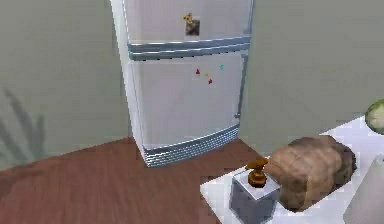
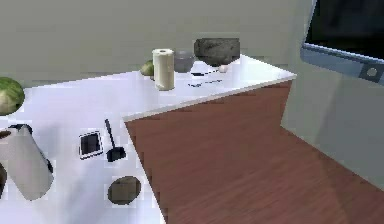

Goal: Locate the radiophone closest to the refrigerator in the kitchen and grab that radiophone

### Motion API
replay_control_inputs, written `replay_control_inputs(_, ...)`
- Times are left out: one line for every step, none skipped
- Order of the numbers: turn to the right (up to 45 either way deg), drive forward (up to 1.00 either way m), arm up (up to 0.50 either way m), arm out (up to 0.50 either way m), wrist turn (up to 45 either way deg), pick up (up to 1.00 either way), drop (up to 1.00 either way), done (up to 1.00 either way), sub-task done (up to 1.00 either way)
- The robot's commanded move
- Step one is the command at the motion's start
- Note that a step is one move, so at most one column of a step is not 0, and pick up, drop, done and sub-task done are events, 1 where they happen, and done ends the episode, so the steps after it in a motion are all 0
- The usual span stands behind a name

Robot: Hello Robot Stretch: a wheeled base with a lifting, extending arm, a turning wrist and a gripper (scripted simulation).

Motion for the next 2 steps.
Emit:
replay_control_inputs(-24.0,0.00,0.00,0.00,0.0,0.00,0.00,0.00,0.00)
replay_control_inputs(0.0,0.00,0.50,0.00,0.0,0.00,0.00,0.00,0.00)
